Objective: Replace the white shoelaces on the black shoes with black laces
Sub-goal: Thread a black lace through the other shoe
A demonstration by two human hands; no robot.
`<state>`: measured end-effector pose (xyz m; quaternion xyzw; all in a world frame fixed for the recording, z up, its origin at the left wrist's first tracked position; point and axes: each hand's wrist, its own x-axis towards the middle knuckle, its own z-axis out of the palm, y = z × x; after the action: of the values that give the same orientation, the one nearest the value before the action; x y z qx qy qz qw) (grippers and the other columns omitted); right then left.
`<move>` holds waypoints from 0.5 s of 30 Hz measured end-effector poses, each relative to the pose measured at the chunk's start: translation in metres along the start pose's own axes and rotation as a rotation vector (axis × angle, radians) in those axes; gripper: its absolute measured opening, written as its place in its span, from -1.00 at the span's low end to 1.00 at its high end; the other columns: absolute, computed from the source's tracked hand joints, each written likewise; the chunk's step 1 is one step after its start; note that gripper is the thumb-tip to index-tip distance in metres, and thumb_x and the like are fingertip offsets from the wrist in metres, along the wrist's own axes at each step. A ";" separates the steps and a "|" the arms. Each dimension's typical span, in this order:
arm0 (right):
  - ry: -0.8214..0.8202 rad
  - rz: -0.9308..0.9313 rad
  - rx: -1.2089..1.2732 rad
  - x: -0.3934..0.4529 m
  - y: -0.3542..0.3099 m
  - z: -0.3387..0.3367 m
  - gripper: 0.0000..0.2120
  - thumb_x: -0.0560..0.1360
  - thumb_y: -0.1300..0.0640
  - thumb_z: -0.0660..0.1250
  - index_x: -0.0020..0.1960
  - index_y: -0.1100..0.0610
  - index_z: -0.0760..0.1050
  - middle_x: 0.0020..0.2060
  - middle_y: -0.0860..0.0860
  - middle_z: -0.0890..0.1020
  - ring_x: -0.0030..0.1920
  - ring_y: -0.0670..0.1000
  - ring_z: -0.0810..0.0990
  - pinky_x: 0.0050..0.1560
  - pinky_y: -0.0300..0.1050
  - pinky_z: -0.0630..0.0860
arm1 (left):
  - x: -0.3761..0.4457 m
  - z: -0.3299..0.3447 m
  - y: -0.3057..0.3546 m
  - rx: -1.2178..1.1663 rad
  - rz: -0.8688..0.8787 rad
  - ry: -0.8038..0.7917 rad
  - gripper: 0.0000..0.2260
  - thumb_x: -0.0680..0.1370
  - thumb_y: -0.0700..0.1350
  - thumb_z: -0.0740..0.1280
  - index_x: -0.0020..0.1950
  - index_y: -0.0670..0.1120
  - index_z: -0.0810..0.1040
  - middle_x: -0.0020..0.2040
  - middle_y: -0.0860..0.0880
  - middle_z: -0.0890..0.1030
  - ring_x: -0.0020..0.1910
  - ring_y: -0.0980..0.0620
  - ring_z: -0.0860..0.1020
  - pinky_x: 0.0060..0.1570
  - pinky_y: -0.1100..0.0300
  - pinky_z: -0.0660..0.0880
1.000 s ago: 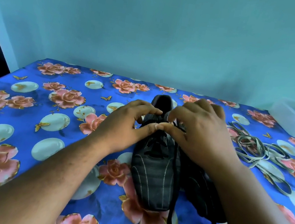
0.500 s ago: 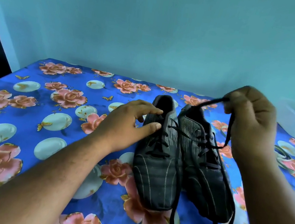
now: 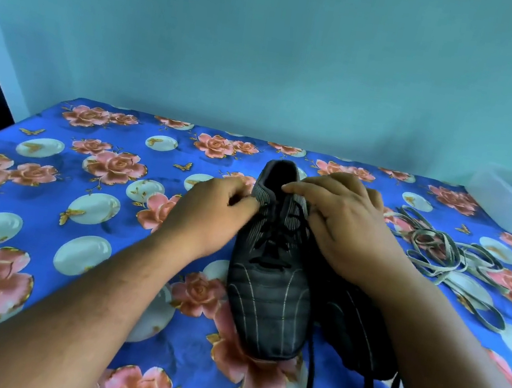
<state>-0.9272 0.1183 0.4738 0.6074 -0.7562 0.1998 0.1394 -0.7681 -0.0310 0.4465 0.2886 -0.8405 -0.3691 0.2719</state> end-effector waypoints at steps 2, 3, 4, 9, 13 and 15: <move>0.022 0.020 0.053 0.001 0.001 -0.001 -0.55 0.55 0.10 0.12 0.35 -0.20 0.52 0.26 -0.24 0.57 0.32 -0.01 0.38 0.15 0.02 0.21 | 0.002 -0.003 -0.005 0.108 -0.129 -0.034 -0.66 0.52 0.11 0.25 -0.22 -0.16 0.51 -0.27 -0.09 0.60 -0.24 -0.17 0.52 -0.23 0.00 0.41; 0.015 0.025 0.076 0.002 0.001 0.000 -0.56 0.56 0.10 0.14 0.35 -0.21 0.52 0.26 -0.24 0.57 0.33 -0.02 0.37 0.16 0.02 0.21 | 0.002 -0.003 -0.006 0.108 -0.136 -0.039 -0.66 0.51 0.12 0.23 -0.18 -0.16 0.53 -0.22 -0.11 0.62 -0.19 -0.17 0.55 -0.19 -0.04 0.45; 0.003 0.028 0.097 0.002 0.001 0.001 -0.56 0.56 0.10 0.15 0.36 -0.21 0.52 0.27 -0.24 0.56 0.33 -0.03 0.36 0.18 0.02 0.21 | 0.002 -0.003 -0.007 0.043 -0.103 -0.037 -0.67 0.50 0.13 0.22 -0.14 -0.12 0.55 -0.21 -0.09 0.61 -0.20 -0.13 0.54 -0.17 -0.03 0.47; -0.002 0.063 0.123 0.003 0.000 -0.001 -0.54 0.54 0.05 0.11 0.35 -0.24 0.52 0.27 -0.27 0.55 0.33 -0.06 0.35 0.22 0.05 0.22 | -0.004 -0.001 0.004 -0.118 0.279 -0.026 -0.89 0.61 0.07 0.38 -0.07 0.08 0.57 -0.19 0.12 0.57 -0.27 0.14 0.46 -0.22 0.24 0.41; -0.008 0.070 0.153 0.002 0.001 -0.002 -0.53 0.53 0.05 0.10 0.35 -0.25 0.52 0.26 -0.29 0.56 0.33 -0.07 0.35 0.23 0.07 0.22 | 0.002 -0.005 -0.006 0.095 0.179 -0.011 -0.80 0.60 0.05 0.37 -0.17 0.02 0.52 -0.28 0.07 0.57 -0.26 0.02 0.51 -0.21 0.05 0.44; -0.011 0.077 0.163 0.002 0.002 -0.002 -0.53 0.53 0.06 0.10 0.34 -0.25 0.53 0.25 -0.30 0.56 0.32 -0.08 0.34 0.23 0.06 0.20 | 0.005 -0.014 -0.014 0.389 -0.041 -0.011 -0.74 0.56 0.09 0.35 -0.18 -0.07 0.53 -0.30 0.01 0.61 -0.23 -0.07 0.57 -0.21 0.07 0.46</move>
<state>-0.9295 0.1178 0.4764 0.5883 -0.7609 0.2626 0.0774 -0.7580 -0.0489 0.4451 0.3509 -0.8914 -0.2067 0.1987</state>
